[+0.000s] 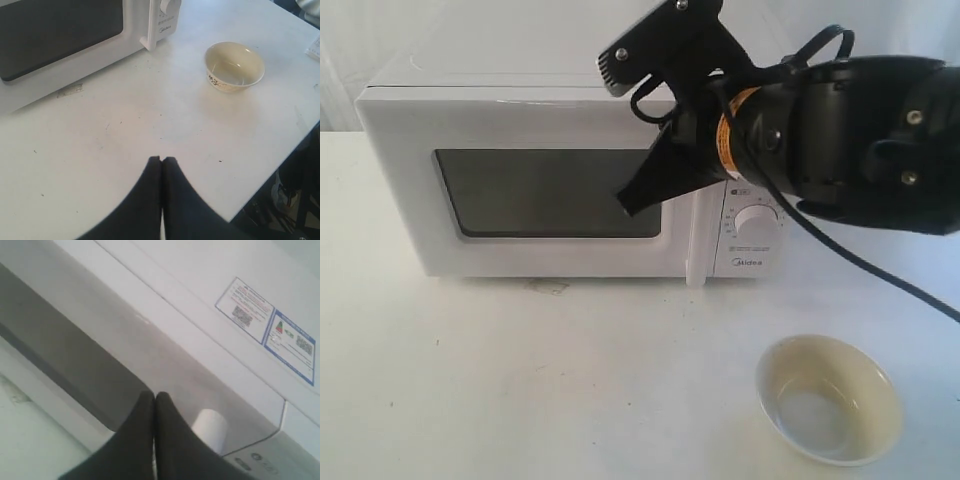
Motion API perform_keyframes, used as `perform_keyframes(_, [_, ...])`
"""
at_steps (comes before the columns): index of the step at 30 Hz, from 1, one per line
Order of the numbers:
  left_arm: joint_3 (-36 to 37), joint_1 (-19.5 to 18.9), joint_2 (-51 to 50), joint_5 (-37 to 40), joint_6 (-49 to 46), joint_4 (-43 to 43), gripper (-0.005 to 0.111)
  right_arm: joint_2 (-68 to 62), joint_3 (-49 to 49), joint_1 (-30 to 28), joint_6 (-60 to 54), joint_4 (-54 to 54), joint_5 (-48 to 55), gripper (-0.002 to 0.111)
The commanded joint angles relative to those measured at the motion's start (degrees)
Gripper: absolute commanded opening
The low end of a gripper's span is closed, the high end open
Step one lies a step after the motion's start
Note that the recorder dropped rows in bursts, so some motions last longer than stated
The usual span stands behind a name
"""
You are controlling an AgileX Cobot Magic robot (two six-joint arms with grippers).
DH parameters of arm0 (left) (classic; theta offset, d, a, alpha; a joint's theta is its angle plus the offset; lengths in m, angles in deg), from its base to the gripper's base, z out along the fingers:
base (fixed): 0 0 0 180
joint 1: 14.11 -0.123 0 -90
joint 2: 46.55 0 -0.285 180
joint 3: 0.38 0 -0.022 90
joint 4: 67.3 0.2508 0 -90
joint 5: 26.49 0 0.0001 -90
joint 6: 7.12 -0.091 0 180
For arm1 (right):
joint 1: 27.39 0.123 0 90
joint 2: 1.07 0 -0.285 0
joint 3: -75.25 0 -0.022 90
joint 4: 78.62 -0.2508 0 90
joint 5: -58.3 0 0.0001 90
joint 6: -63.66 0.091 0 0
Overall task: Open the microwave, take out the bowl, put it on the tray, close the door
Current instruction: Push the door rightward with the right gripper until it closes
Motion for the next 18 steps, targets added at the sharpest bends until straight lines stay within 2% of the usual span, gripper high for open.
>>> perform_keyframes(1, [0.33,0.12,0.3,2.57,0.57,-0.48,0.0,4.83,-2.02,1.89,-0.13,-0.52,-3.53,0.0])
perform_keyframes(18, [0.33,0.12,0.3,2.58,0.34,-0.48,0.0,9.22,-2.12,2.28,-0.13,-0.39,-3.54,0.0])
